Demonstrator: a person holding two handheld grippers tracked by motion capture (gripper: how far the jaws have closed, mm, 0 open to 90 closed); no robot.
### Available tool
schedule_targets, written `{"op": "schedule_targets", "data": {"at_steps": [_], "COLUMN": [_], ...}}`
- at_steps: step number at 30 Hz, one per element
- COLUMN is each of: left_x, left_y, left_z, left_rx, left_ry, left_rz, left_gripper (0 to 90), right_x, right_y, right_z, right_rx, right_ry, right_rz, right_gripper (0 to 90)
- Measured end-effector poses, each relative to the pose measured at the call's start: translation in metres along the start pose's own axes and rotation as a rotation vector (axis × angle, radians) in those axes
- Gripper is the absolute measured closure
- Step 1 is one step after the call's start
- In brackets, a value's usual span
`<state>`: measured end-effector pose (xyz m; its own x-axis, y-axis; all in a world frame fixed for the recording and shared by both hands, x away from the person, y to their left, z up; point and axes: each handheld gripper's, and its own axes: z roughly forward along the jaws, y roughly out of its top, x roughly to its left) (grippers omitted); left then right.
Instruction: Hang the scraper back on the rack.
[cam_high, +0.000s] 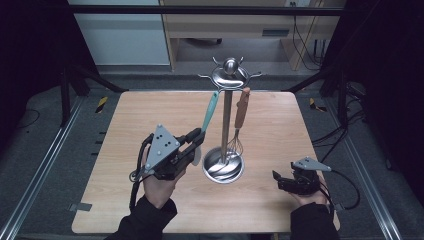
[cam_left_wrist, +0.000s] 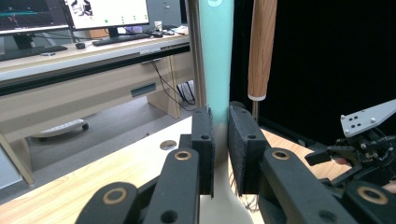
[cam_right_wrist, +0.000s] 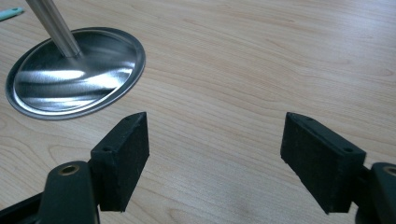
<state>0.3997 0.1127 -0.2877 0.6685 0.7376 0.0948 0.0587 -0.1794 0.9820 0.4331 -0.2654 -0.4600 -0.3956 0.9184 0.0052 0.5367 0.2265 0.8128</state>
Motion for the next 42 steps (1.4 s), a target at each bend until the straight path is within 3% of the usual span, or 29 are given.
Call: {"op": "schedule_targets", "data": {"at_steps": [13, 17, 26, 33, 42], "left_x": [0.001, 0.002, 0.009, 0.028, 0.062], "left_y": [-0.001, -0.001, -0.005, -0.026, -0.074], "left_z": [0.011, 0.014, 0.007, -0.002, -0.017], "left_rx": [0.003, 0.006, 0.009, 0.068, 0.188], "left_ry": [0.008, -0.021, -0.016, 0.006, 0.062], "left_rz": [0.007, -0.026, -0.03, -0.048, -0.099], "left_gripper": [80.0, 79.3, 64.2, 57.5, 53.3], "right_x": [0.0, 0.0, 0.0, 0.001, 0.002], "right_y": [0.0, 0.0, 0.0, 0.0, 0.002], "right_z": [0.0, 0.0, 0.0, 0.0, -0.003], "right_rx": [0.001, 0.0, -0.003, -0.004, -0.006], "right_ry": [0.001, 0.002, 0.005, 0.003, 0.012], "right_rz": [0.0, 0.001, 0.001, -0.006, -0.002], "right_gripper": [23.6, 23.6, 23.8, 26.7, 33.8]}}
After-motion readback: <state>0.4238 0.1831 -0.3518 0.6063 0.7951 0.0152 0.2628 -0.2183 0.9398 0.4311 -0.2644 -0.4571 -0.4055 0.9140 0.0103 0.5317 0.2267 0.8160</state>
